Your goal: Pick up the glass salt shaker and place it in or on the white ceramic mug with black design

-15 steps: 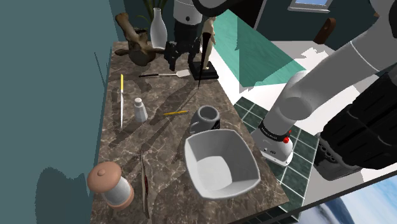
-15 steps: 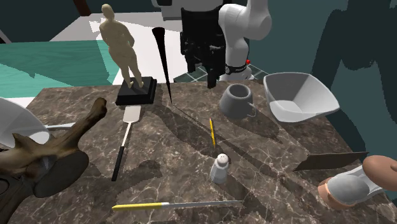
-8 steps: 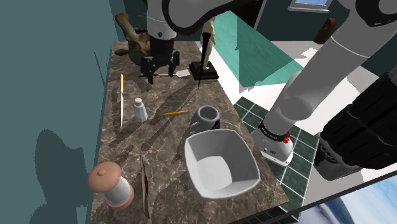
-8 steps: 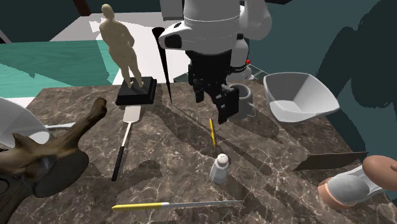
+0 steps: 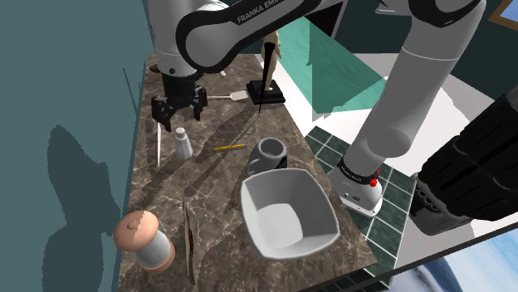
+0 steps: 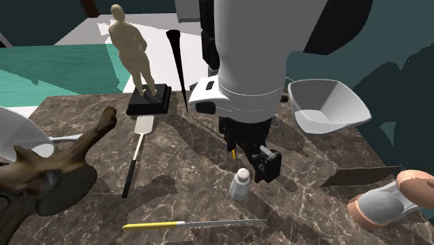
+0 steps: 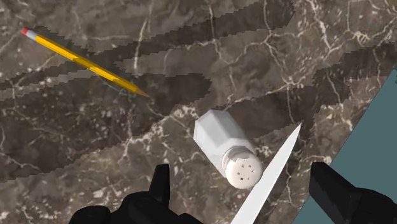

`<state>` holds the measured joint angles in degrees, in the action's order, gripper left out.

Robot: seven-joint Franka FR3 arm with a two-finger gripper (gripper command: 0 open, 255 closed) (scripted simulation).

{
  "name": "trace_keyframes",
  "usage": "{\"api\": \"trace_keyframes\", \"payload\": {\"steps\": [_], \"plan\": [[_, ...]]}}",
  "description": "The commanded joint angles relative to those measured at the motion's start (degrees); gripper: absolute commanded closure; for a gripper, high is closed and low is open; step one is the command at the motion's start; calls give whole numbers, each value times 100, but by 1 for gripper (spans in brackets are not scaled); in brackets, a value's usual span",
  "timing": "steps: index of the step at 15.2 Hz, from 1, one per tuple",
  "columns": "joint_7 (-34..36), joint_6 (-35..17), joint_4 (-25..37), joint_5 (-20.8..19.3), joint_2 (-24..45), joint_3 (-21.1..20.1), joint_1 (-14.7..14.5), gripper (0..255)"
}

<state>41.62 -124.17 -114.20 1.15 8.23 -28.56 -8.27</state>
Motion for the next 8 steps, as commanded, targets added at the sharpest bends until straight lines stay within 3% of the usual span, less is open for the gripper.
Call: {"api": "trace_keyframes", "payload": {"steps": [1,8], "plan": [[96,-107,59,-98,184,0,-49,0],[191,-488,-104,-238,426,26,-108,0]]}}
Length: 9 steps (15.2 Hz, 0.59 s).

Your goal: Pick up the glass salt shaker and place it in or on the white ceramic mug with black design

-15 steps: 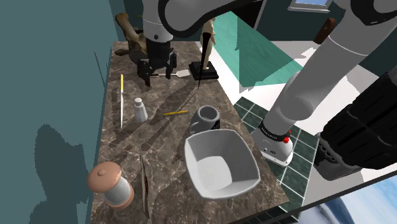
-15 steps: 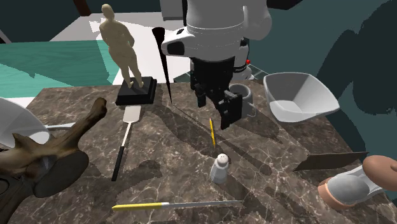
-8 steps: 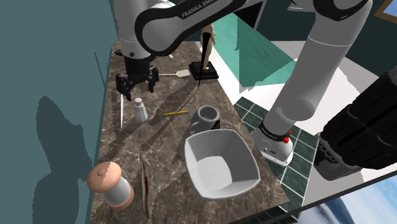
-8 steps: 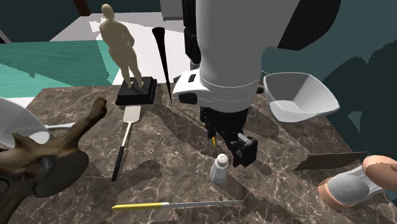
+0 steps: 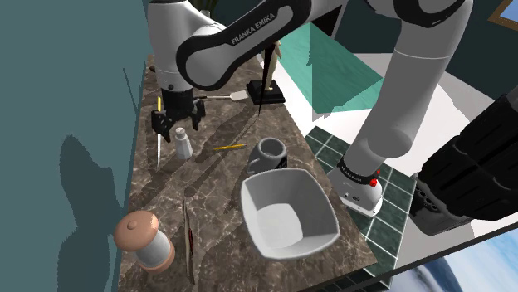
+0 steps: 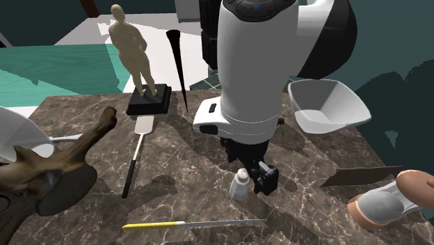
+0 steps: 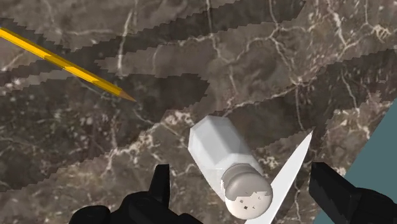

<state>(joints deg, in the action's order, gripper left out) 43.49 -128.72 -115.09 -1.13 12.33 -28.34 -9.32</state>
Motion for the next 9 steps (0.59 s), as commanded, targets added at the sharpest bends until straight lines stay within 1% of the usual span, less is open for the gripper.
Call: {"api": "trace_keyframes", "payload": {"steps": [1,7,8,9], "plan": [[4,-33,-15,-10,17,3,-3,0],[4,-33,-15,-10,17,3,-3,0],[4,-33,-15,-10,17,3,-3,255],[4,-33,-15,-10,17,3,-3,255]]}}
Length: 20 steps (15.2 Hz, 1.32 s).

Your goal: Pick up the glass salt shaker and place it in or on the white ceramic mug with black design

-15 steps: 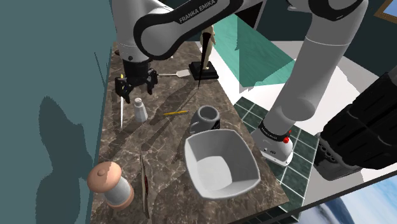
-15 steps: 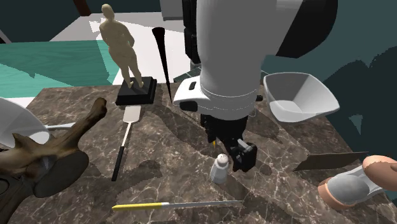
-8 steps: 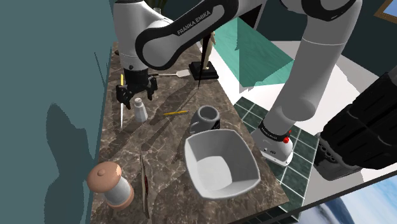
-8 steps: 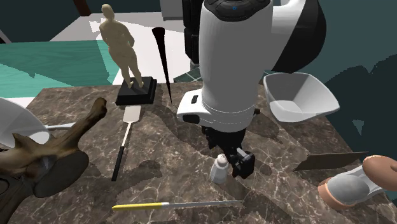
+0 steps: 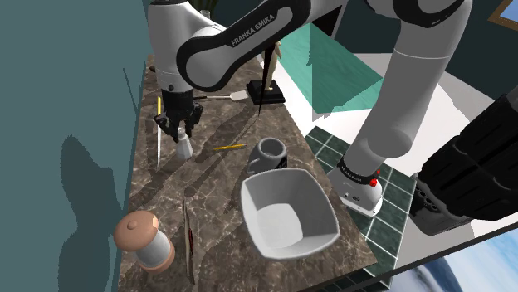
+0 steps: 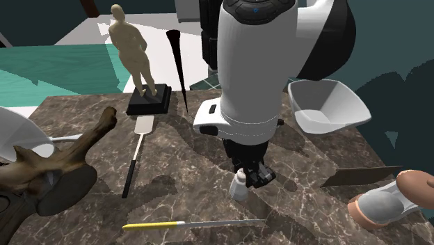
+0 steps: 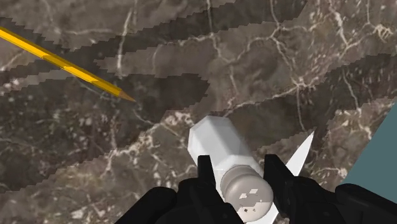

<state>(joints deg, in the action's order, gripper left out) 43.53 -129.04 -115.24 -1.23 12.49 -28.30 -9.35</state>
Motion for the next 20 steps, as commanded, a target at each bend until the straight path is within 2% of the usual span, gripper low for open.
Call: {"api": "trace_keyframes", "payload": {"steps": [1,8,20], "plan": [[0,-1,0,0,1,0,0,255],[0,-1,0,0,1,0,0,255],[-107,844,467,233,-423,-55,68,255]]}}
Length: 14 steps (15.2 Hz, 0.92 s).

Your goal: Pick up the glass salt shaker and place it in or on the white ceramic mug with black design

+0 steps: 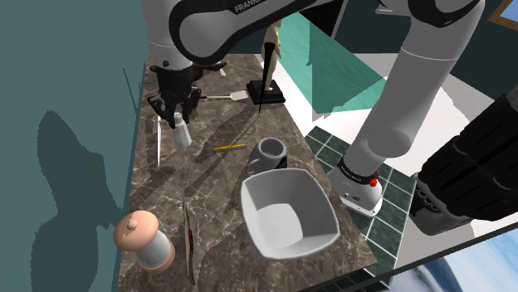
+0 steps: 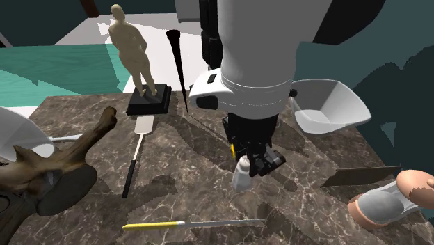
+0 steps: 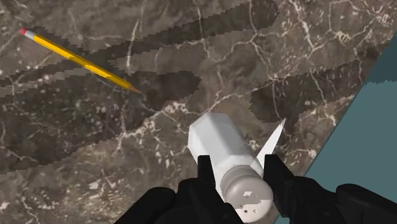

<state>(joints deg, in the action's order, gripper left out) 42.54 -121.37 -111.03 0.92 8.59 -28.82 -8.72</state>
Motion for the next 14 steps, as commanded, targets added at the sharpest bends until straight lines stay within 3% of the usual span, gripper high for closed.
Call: {"api": "trace_keyframes", "payload": {"steps": [1,14], "plan": [[-13,149,93,32,-61,-5,9,255],[-35,1103,830,148,-306,-16,39,255]]}}
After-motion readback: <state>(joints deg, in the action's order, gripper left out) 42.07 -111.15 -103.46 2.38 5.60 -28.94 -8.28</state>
